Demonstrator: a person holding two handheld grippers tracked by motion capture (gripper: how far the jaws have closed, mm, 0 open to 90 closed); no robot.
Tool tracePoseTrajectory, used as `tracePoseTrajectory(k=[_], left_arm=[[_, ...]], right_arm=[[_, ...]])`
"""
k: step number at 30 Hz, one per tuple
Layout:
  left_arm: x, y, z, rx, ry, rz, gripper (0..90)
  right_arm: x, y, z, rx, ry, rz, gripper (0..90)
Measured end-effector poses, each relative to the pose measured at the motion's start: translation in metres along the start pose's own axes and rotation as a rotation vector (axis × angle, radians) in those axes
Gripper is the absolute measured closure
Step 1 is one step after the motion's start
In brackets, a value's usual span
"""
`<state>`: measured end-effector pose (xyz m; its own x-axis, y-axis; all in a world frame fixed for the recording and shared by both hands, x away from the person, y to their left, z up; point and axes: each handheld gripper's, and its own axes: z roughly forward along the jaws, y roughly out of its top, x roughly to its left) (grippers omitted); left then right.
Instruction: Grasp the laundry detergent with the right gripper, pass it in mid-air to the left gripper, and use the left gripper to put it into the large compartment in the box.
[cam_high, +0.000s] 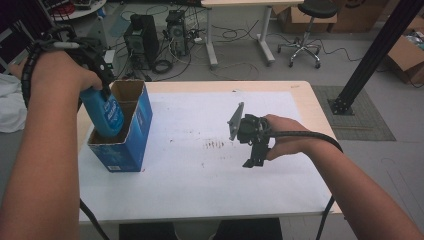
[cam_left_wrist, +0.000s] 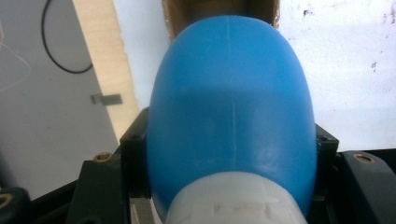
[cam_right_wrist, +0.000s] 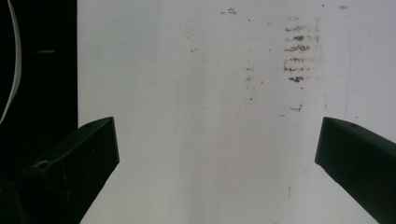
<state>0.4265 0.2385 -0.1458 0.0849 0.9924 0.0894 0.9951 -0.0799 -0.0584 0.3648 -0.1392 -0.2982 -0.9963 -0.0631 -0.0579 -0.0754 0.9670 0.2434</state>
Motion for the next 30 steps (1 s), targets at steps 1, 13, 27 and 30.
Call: tracePoseTrajectory(k=[1,13,27,30], left_arm=[[0.000,0.000,0.003,-0.001,0.000,0.003,38.2],[-0.005,0.008,0.047,0.025,-0.010,0.016,38.2],[-0.009,0.016,0.102,0.054,-0.018,0.029,38.1],[-0.010,0.017,0.109,0.051,-0.012,0.034,38.1]], right_arm=[[0.000,-0.001,0.000,0.002,-0.001,-0.002,0.0],[0.001,-0.005,0.006,0.008,0.006,0.006,0.0],[0.001,-0.011,0.009,0.017,0.012,0.017,0.0],[0.001,-0.012,0.010,0.024,0.015,0.018,0.0]])
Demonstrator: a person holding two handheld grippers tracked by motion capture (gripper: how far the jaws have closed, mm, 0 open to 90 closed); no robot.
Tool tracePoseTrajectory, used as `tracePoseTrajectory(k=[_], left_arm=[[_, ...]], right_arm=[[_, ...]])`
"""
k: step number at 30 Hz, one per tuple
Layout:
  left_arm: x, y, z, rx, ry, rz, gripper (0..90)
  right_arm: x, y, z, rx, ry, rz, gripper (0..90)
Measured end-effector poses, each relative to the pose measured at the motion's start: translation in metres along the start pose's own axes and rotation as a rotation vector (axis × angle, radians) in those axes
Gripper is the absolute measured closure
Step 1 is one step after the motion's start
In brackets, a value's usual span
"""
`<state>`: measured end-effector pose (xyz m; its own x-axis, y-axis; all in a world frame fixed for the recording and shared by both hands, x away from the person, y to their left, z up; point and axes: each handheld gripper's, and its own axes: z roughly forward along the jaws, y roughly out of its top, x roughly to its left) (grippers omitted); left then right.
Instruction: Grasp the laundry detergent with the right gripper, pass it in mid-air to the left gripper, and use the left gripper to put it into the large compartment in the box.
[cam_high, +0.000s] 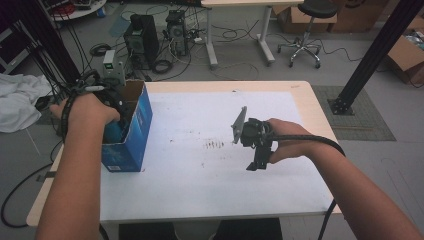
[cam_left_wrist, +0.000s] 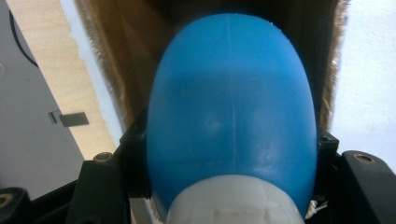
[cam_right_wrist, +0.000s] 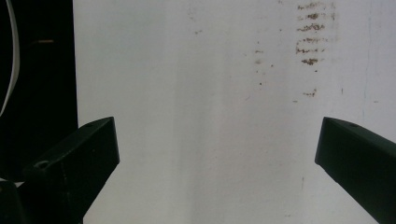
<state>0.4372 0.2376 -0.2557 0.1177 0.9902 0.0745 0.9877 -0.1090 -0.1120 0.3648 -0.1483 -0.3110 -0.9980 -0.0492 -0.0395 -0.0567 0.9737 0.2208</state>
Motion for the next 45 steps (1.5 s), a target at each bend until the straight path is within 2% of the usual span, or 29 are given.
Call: tracePoseTrajectory(k=[8,15,22,34,38,45], left_arm=[[0.001,0.003,0.019,0.000,0.017,-0.003,38.1],[0.001,0.005,0.032,-0.007,0.013,-0.003,38.1],[0.004,0.004,0.033,-0.033,0.001,-0.006,38.0],[0.005,0.003,0.033,-0.026,-0.008,-0.018,37.7],[0.006,0.002,0.031,-0.039,-0.025,-0.011,35.0],[0.004,0.001,0.025,-0.049,-0.005,0.001,34.1]], right_arm=[[0.000,-0.001,-0.001,0.009,0.003,0.004,0.0],[-0.001,-0.002,-0.001,0.012,0.003,0.006,0.0],[0.000,0.000,0.000,0.011,0.007,0.006,0.0],[-0.001,0.002,-0.002,0.007,0.002,0.002,0.0],[-0.001,0.001,-0.002,0.007,0.002,0.005,0.0],[-0.002,0.002,-0.001,0.005,0.000,0.003,0.0]])
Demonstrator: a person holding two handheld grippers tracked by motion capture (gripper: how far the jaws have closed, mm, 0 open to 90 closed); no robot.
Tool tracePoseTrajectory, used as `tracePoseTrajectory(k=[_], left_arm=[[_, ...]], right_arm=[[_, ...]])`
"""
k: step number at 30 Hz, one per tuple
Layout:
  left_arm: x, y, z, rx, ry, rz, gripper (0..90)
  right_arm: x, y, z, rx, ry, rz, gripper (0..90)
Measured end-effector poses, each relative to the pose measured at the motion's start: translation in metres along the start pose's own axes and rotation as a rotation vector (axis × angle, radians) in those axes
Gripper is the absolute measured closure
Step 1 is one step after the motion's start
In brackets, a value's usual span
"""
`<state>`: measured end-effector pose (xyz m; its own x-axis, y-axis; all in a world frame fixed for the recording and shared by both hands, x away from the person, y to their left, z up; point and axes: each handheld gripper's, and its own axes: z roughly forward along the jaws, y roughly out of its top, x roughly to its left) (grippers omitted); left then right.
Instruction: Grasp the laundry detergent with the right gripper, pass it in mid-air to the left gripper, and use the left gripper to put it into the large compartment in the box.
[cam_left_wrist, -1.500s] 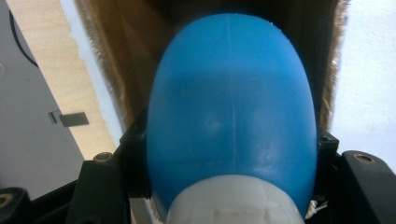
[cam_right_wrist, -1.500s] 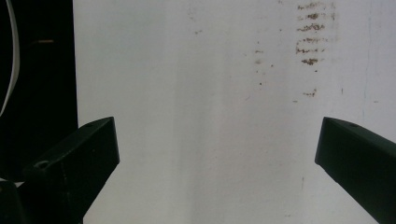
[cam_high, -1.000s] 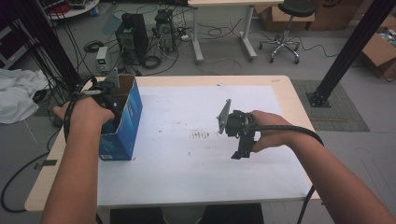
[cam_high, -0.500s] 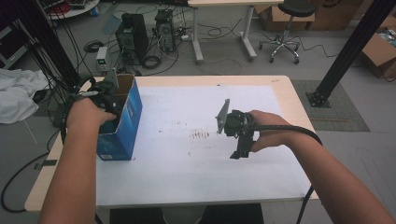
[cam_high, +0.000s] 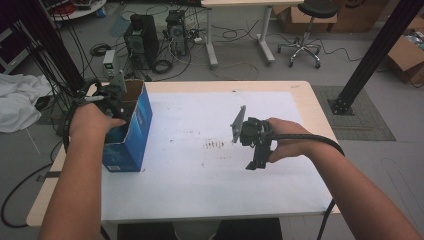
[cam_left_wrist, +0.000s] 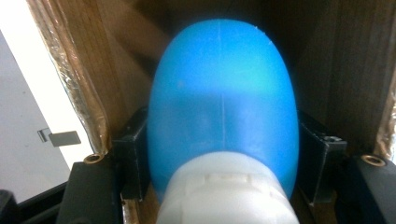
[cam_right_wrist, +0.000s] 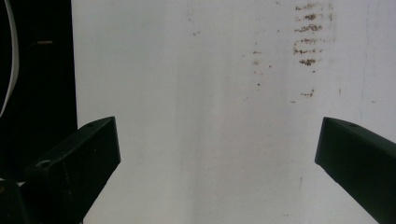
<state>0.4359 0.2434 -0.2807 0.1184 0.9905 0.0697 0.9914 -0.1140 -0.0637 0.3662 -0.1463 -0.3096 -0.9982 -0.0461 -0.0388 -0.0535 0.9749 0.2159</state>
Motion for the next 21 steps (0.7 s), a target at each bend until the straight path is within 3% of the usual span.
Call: tracePoseTrajectory(k=[6,21], left_arm=[[-0.001,-0.001,-0.006,-0.011,0.001,0.001,33.2],[0.000,-0.012,-0.037,-0.049,0.028,0.000,28.2]], right_arm=[[0.001,0.001,0.000,-0.002,-0.002,-0.003,0.0],[0.001,0.000,-0.002,-0.021,-0.010,-0.002,0.0]])
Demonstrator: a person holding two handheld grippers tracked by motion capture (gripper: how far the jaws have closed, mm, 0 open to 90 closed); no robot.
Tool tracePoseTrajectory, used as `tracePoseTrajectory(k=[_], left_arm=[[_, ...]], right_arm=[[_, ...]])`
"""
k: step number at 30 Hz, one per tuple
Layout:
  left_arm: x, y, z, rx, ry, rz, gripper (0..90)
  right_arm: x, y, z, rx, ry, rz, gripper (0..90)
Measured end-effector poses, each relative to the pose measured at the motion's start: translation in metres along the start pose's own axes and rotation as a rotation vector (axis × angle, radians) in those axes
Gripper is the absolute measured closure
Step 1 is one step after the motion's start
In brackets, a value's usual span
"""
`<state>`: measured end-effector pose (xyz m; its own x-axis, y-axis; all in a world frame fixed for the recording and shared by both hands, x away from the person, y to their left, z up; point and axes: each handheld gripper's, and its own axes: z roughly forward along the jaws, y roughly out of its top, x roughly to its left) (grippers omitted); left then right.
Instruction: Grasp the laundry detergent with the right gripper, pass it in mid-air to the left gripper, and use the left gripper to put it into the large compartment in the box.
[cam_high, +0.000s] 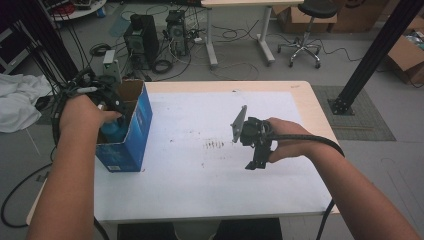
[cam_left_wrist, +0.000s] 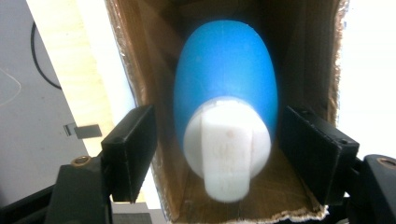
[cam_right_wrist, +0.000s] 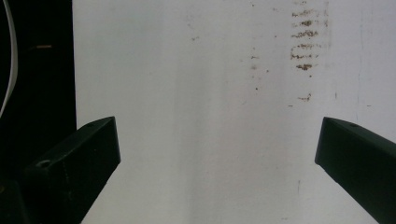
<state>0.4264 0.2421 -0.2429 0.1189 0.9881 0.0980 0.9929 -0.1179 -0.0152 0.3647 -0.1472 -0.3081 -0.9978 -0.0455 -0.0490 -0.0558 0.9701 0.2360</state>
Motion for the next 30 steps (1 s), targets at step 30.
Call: tracePoseTrajectory(k=[30], left_arm=[[-0.046,-0.011,-0.066,-0.062,-0.024,0.270,15.3]], right_arm=[[-0.002,-0.004,0.003,0.000,0.001,0.016,0.0]])
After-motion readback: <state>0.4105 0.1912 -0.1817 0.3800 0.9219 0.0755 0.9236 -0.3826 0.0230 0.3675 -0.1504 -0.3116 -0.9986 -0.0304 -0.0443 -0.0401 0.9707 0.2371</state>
